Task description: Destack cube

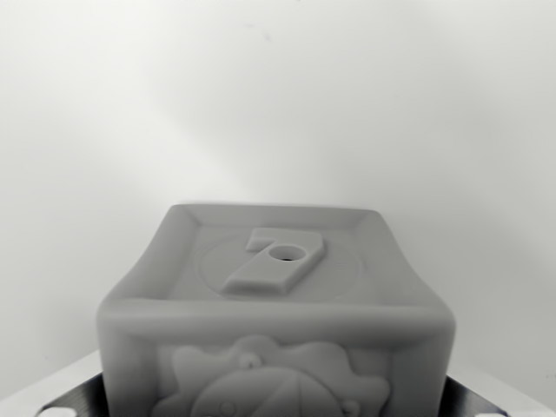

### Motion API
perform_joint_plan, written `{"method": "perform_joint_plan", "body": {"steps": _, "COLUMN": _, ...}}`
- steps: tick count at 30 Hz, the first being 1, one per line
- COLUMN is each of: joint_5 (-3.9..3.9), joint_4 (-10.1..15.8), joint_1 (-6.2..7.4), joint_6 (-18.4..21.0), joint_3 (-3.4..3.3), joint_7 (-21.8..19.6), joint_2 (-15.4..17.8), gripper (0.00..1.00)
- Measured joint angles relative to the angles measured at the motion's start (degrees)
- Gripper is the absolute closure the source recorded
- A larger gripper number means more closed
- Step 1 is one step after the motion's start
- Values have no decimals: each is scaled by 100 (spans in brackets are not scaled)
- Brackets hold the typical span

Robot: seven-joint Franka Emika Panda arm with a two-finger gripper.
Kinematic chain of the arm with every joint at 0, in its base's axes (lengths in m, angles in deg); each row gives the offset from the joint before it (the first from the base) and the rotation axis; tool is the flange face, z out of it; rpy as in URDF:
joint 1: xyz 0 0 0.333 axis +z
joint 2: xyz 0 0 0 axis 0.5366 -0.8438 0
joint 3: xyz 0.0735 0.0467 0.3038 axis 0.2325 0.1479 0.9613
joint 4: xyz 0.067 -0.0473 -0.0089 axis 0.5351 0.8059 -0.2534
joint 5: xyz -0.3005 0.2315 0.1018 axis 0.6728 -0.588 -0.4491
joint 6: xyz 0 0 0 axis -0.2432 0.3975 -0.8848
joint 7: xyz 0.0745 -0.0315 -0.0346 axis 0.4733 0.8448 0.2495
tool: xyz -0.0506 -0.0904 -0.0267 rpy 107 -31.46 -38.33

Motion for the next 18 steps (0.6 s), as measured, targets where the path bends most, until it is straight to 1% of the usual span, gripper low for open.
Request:
{"method": "perform_joint_plan", "body": {"steps": 6, "joint_5": 0, "joint_4": -13, "joint_1": -2, "joint_6": -38, "joint_3": 5, "joint_7": 0, "joint_2": -38, "gripper": 100}}
{"method": "perform_joint_plan", "body": {"steps": 7, "joint_5": 0, "joint_4": -13, "joint_1": -2, "joint_6": -40, "joint_3": 5, "joint_7": 0, "joint_2": -39, "gripper": 0}}
{"method": "perform_joint_plan", "body": {"steps": 18, "joint_5": 0, "joint_4": -14, "joint_1": -3, "joint_6": -43, "joint_3": 6, "joint_7": 0, "joint_2": -40, "gripper": 0}}
